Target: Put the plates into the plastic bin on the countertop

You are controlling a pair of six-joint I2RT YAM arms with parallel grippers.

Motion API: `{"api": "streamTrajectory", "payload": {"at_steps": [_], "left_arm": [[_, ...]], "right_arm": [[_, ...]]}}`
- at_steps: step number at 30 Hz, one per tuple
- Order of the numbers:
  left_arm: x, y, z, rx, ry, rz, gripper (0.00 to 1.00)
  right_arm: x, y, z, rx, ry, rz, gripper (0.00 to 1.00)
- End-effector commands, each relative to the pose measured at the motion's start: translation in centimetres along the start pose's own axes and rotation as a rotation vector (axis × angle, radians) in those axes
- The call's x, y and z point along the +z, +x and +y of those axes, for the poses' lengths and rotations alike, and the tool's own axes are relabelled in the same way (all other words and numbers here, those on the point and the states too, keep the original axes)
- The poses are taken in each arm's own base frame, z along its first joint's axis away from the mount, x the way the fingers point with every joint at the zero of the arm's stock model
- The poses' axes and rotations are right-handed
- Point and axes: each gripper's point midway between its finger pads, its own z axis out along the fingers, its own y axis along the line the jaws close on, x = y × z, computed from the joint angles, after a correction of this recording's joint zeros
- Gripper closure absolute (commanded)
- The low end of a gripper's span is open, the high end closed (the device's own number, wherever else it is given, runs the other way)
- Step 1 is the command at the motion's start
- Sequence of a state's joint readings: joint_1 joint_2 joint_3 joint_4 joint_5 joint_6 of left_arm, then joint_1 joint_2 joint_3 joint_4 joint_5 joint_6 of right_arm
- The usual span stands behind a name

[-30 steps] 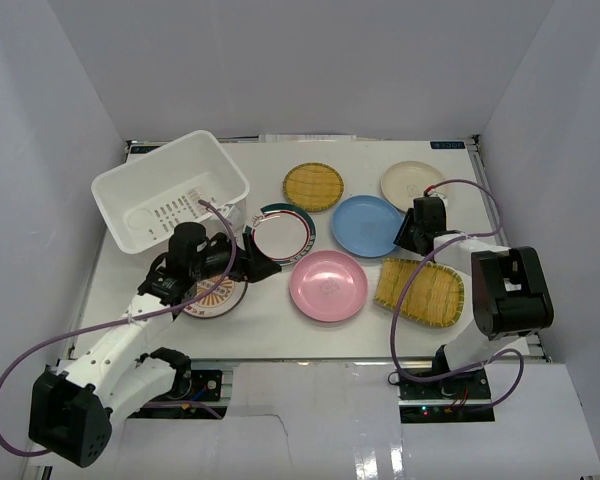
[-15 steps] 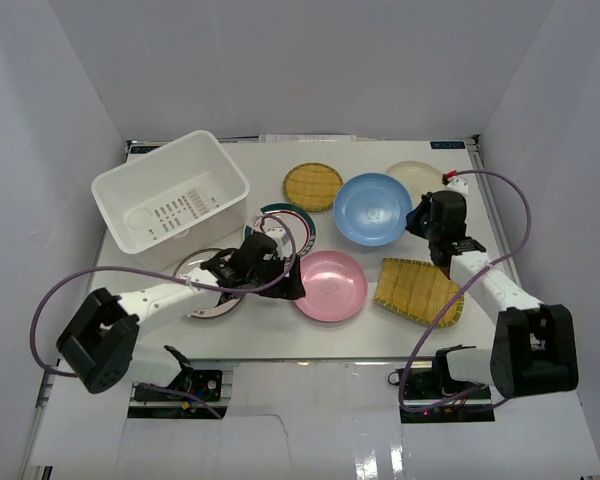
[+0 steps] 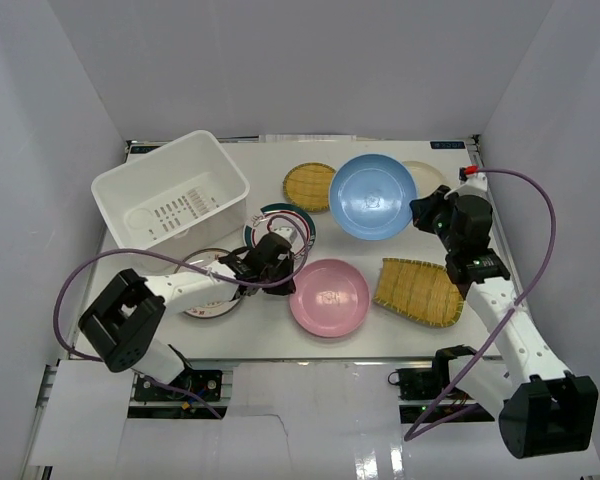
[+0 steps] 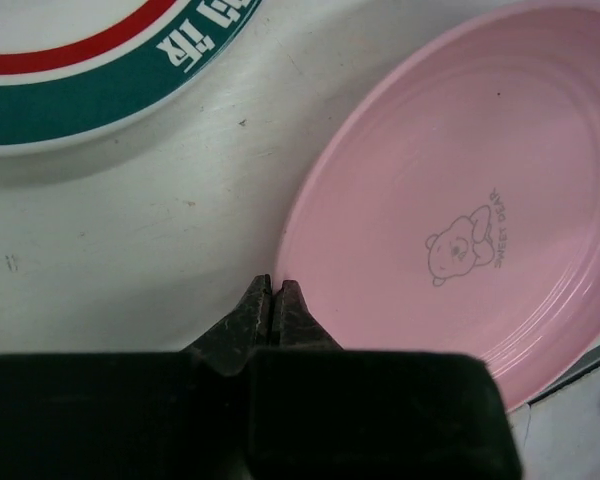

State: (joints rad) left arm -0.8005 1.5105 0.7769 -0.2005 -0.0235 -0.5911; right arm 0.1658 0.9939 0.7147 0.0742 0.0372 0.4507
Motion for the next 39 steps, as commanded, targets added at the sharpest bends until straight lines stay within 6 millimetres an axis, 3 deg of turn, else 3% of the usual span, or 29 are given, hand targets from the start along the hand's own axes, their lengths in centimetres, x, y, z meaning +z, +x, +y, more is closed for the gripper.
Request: {"api": "streamTrajectory", "payload": {"at_steps": [1, 4, 5, 6, 7, 8, 9, 11, 12, 13, 14, 15, 16, 18, 19, 22, 24, 25, 26, 27, 29, 30, 32, 33, 34, 37, 38, 39], "left_arm": [[-2.8, -3.3, -2.3, -0.003, 0.082, -0.109, 1.00], [-7.1, -6.3, -5.2, -0.003, 0.202, -0.200, 1.00], [-9.4, -7.8, -6.0, -0.015, 0.237, -0.259, 1.00], [-10.6, -8.6, -6.0, -0.022, 0.237, -0.289, 1.00], [-12.9, -11.1, -6.1, -0.042, 0.234, -0.372, 1.00], [-13.9, -12.2, -5.6, -0.054, 0.215, -0.405, 1.00], [-14.6, -12.9, -4.7, -0.055, 0.175, -0.417, 1.00], [-16.7, -16.6, -1.4, -0.112, 0.073, -0.507, 1.00], [-17.4, -17.8, -0.2, -0.138, 0.049, -0.532, 1.00], [-18.0, -18.9, 1.0, -0.169, 0.040, -0.553, 1.00], [-19.7, -21.4, 3.8, -0.235, -0.003, -0.624, 1.00], [-20.3, -22.5, 5.0, -0.262, -0.022, -0.649, 1.00], [-21.4, -23.9, 8.0, -0.304, -0.119, -0.711, 1.00], [-22.0, -25.3, 10.9, -0.351, -0.198, -0.745, 1.00], [-22.1, -25.6, 12.4, -0.376, -0.230, -0.750, 1.00], [-22.8, -25.8, 19.7, -0.516, -0.390, -0.792, 1.00], [-22.3, -25.5, 21.7, -0.564, -0.412, -0.784, 1.00], [-22.3, -24.7, 24.6, -0.615, -0.475, -0.781, 1.00], [-22.3, -24.5, 25.5, -0.630, -0.505, -0.782, 1.00], [-22.3, -24.1, 26.4, -0.641, -0.541, -0.782, 1.00], [-21.9, -23.4, 27.6, -0.656, -0.591, -0.774, 1.00], [-22.3, -23.2, 28.3, -0.661, -0.631, -0.785, 1.00], [-22.0, -22.6, 28.7, -0.663, -0.648, -0.782, 1.00], [-22.2, -22.5, 28.8, -0.664, -0.656, -0.792, 1.00], [-22.1, -22.3, 28.9, -0.665, -0.661, -0.797, 0.99], [-21.5, -21.6, 29.0, -0.652, -0.658, -0.790, 0.78], [-21.1, -21.2, 28.9, -0.649, -0.648, -0.776, 0.64], [-21.4, -21.2, 28.5, -0.643, -0.631, -0.786, 0.54]], "right_arm": [[-2.1, -5.4, 3.1, -0.013, -0.087, -0.131, 0.92], [-3.6, -7.4, 3.9, -0.018, -0.102, -0.178, 0.92], [-3.9, -7.9, 4.2, -0.017, -0.107, -0.191, 0.92], [-4.4, -8.7, 4.5, -0.017, -0.111, -0.213, 0.92], [-5.1, -9.4, 4.6, -0.016, -0.108, -0.235, 0.92], [-5.5, -10.0, 4.7, -0.015, -0.107, -0.251, 0.92], [-6.2, -11.2, 5.2, -0.014, -0.112, -0.279, 0.92], [-7.5, -12.9, 5.8, -0.013, -0.112, -0.308, 0.92], [-7.5, -12.7, 5.7, -0.014, -0.111, -0.302, 0.92], [-8.4, -14.0, 6.4, -0.015, -0.125, -0.331, 0.92], [-8.8, -14.4, 6.6, -0.015, -0.128, -0.334, 0.92], [-9.3, -15.0, 7.0, -0.014, -0.136, -0.347, 0.92], [-9.9, -15.8, 7.7, -0.017, -0.158, -0.362, 0.92], [-9.9, -16.0, 8.3, -0.021, -0.182, -0.348, 0.92], [-10.1, -16.1, 9.5, -0.027, -0.239, -0.328, 0.92], [-9.2, -15.3, 11.0, -0.014, -0.305, -0.278, 0.92], [-7.9, -14.6, 11.7, -0.009, -0.322, -0.248, 0.92], [-7.6, -14.2, 12.9, -0.011, -0.350, -0.235, 0.92], [-7.5, -14.4, 13.9, -0.025, -0.365, -0.237, 0.92], [-6.3, -12.7, 15.8, -0.039, -0.398, -0.182, 0.92], [-5.0, -12.1, 17.3, -0.068, -0.388, -0.171, 0.92], [-4.0, -10.8, 19.7, -0.085, -0.423, -0.130, 0.92], [-2.7, -10.5, 21.8, -0.092, -0.437, -0.140, 0.92], [-1.4, -9.1, 24.1, -0.105, -0.462, -0.106, 0.92], [-0.3, -8.7, 24.9, -0.110, -0.450, -0.102, 0.92], [3.2, -6.3, 29.3, -0.134, -0.475, -0.053, 0.92], [4.0, -5.8, 30.4, -0.139, -0.480, -0.041, 0.92], [5.9, -3.1, 31.4, -0.162, -0.476, 0.004, 0.92]]}}
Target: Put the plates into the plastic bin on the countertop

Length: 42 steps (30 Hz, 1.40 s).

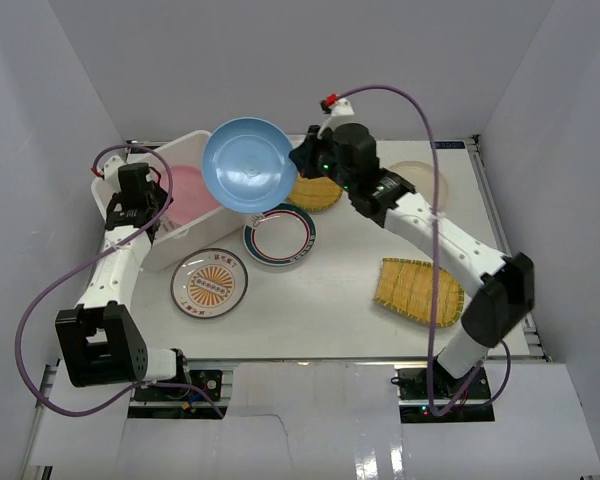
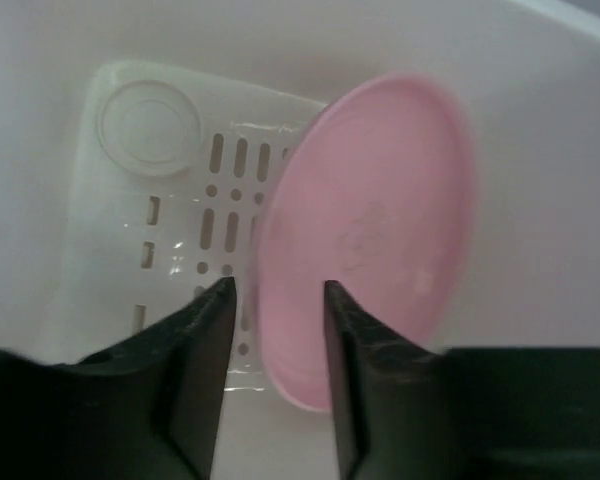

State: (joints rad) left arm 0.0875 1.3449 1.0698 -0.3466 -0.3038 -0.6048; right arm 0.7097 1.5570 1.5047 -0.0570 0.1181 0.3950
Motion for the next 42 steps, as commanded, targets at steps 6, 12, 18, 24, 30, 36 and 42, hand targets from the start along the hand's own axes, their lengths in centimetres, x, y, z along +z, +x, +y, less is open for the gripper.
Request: {"api": "streamTrajectory", "payload": {"at_steps": [6, 12, 18, 24, 30, 36, 42], "left_arm": [[-5.2, -3.5, -2.1, -0.051, 0.183, -0.140, 0.24], [-11.5, -7.8, -2.8, -0.122, 0.275, -0.276, 0.24], [-16.0, -5.7, -7.1, -0.039, 0.510, -0.196, 0.25], [-18.0, -0.3, -6.1, 0.049, 0.572, -0.050, 0.26], [-19.2, 8.5, -5.9, 0.052, 0.717, 0.282, 0.30], [-19.2, 11.7, -4.9, 0.074, 0.713, 0.361, 0.32], [-19.0, 14.7, -2.5, 0.045, 0.627, 0.444, 0.33]], "right_arm": [[9.5, -1.2, 4.0, -0.014, -0.011, -0.088, 0.92], [14.8, 2.6, 5.8, -0.037, -0.017, -0.035, 0.92], [17.9, 6.2, 9.4, -0.078, -0.062, -0.050, 0.92], [18.1, 7.1, 10.8, -0.080, -0.089, -0.065, 0.55], [12.2, 1.6, 10.9, -0.079, -0.110, -0.130, 0.28], [4.3, 8.0, 3.3, -0.041, -0.027, 0.007, 0.68], [-0.5, 18.3, -6.5, 0.190, 0.133, 0.180, 0.50]]}}
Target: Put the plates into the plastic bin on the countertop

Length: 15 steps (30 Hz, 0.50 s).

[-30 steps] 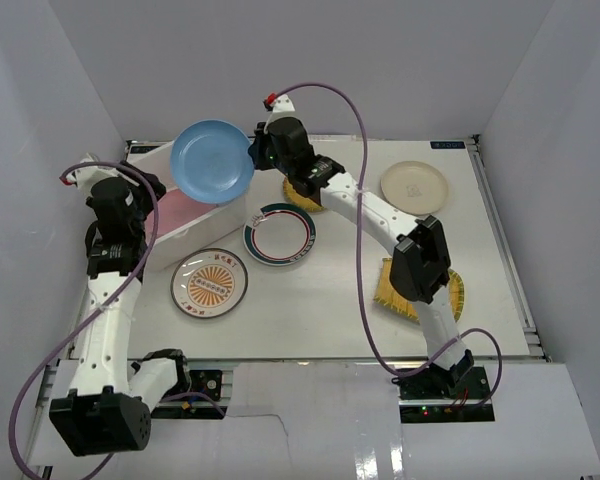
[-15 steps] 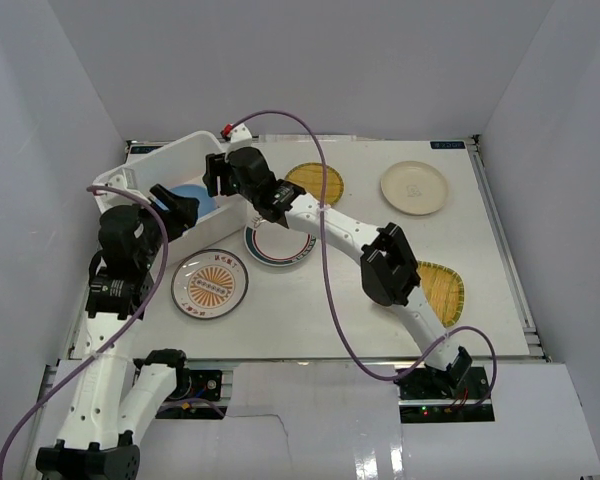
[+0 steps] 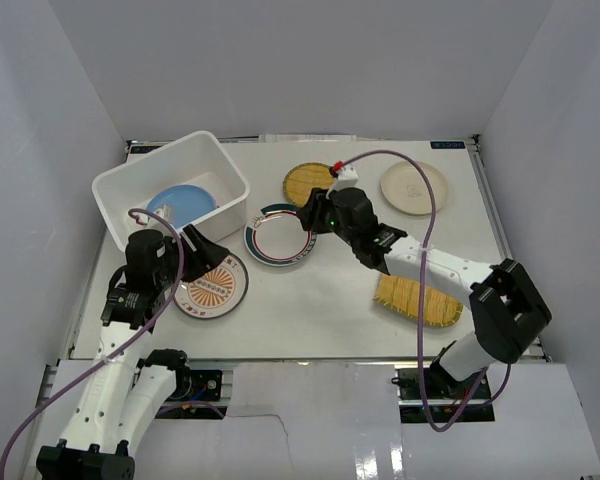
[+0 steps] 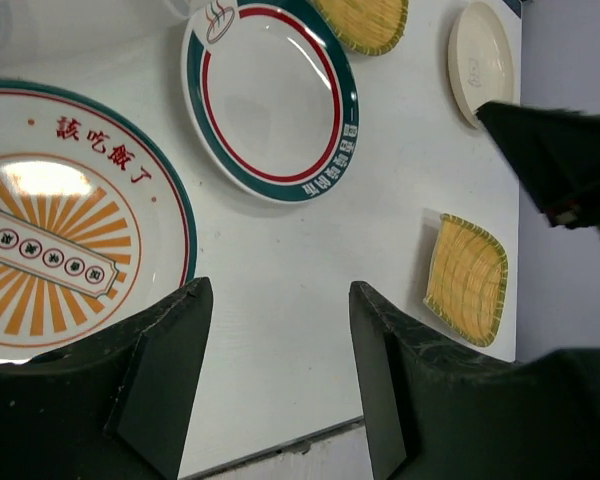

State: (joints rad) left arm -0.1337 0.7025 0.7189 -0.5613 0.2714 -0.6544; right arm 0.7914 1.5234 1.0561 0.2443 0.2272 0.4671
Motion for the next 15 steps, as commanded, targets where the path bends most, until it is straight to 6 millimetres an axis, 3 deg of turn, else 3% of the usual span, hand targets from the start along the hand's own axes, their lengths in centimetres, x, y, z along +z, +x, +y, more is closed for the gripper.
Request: {"api": "streamTrajectory", "payload": {"at_steps": [1, 2, 4, 9, 11, 13, 15], "left_arm": [[-0.1, 2.6, 1.4, -0.065, -0.047, 0.065, 0.32], [-0.2, 2.9, 1.7, -0.092, -0.063, 0.070, 0.31], [-0.1, 3.1, 2.2, -0.107, -0.089, 0.073, 0.29], [0.1, 3.0, 3.8, -0.115, -0.170, 0.055, 0.22], [0.3, 3.3, 4.9, -0.128, -0.215, 0.050, 0.20], [0.2, 3.7, 5.7, -0.151, -0.258, 0.055, 0.18], [0.0, 3.5, 6.5, -0.165, -0.311, 0.033, 0.18]], "right_arm": [[0.4, 5.7, -4.5, 0.192, 0.052, 0.101, 0.42], [0.2, 7.1, -6.2, 0.273, 0.067, 0.133, 0.33], [0.6, 8.7, -7.3, 0.339, 0.064, 0.165, 0.28], [2.4, 11.3, -6.6, 0.485, -0.013, 0.221, 0.24], [3.6, 13.2, -6.8, 0.537, -0.015, 0.257, 0.30], [4.7, 13.1, -6.4, 0.601, -0.036, 0.239, 0.39], [5.6, 14.3, -7.0, 0.644, -0.019, 0.247, 0.51]]}}
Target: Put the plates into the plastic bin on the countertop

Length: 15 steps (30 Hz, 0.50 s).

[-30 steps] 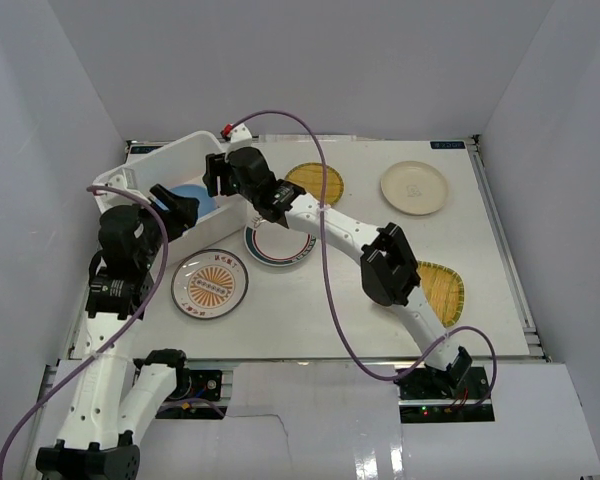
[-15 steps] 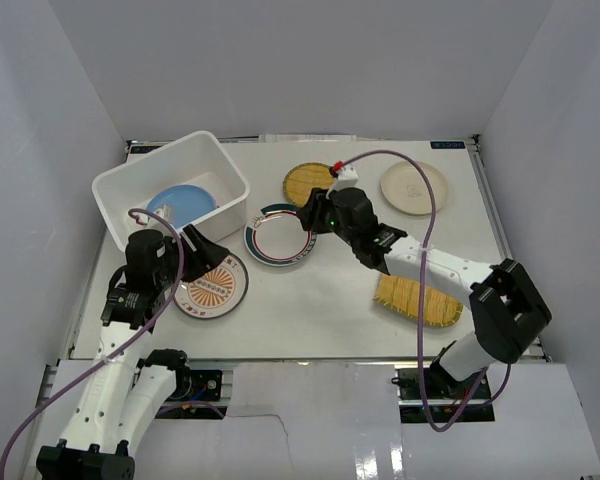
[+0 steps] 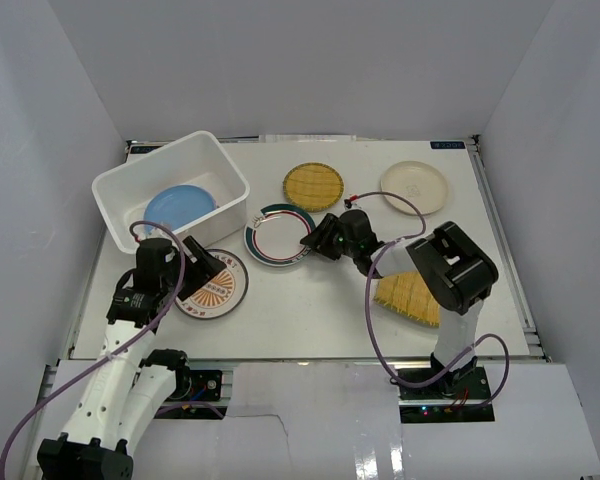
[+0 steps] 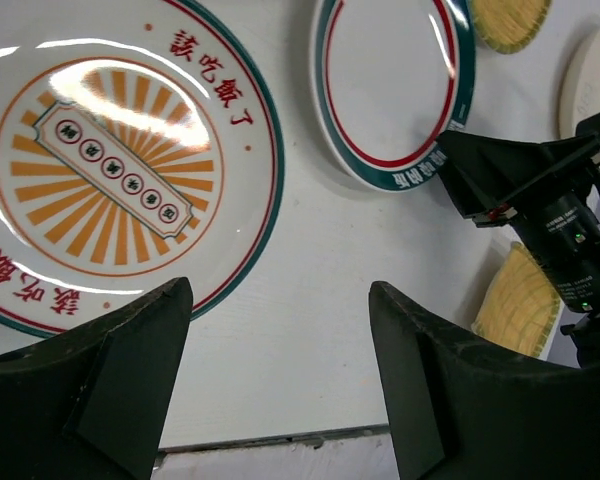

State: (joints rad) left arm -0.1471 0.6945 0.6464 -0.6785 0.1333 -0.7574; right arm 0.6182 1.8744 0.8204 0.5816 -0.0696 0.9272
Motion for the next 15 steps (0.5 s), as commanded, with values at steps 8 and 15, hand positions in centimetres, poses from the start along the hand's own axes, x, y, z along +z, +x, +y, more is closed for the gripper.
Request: {"api": "streamTrajectory", "payload": {"at_steps": [8, 15], "left_arm": [[-1.5, -2.5, -1.0, 0.034, -0.018, -0.079, 0.16], [-6.7, -6.3, -11.8, 0.299, 0.426, -0.183, 0.16]], "right_arm": [[-2.8, -1.9, 3.4, 0.120, -0.175, -0.127, 0.92], [-11.7, -7.2, 9.8, -0.091, -0.256, -0.354, 0.92]]}}
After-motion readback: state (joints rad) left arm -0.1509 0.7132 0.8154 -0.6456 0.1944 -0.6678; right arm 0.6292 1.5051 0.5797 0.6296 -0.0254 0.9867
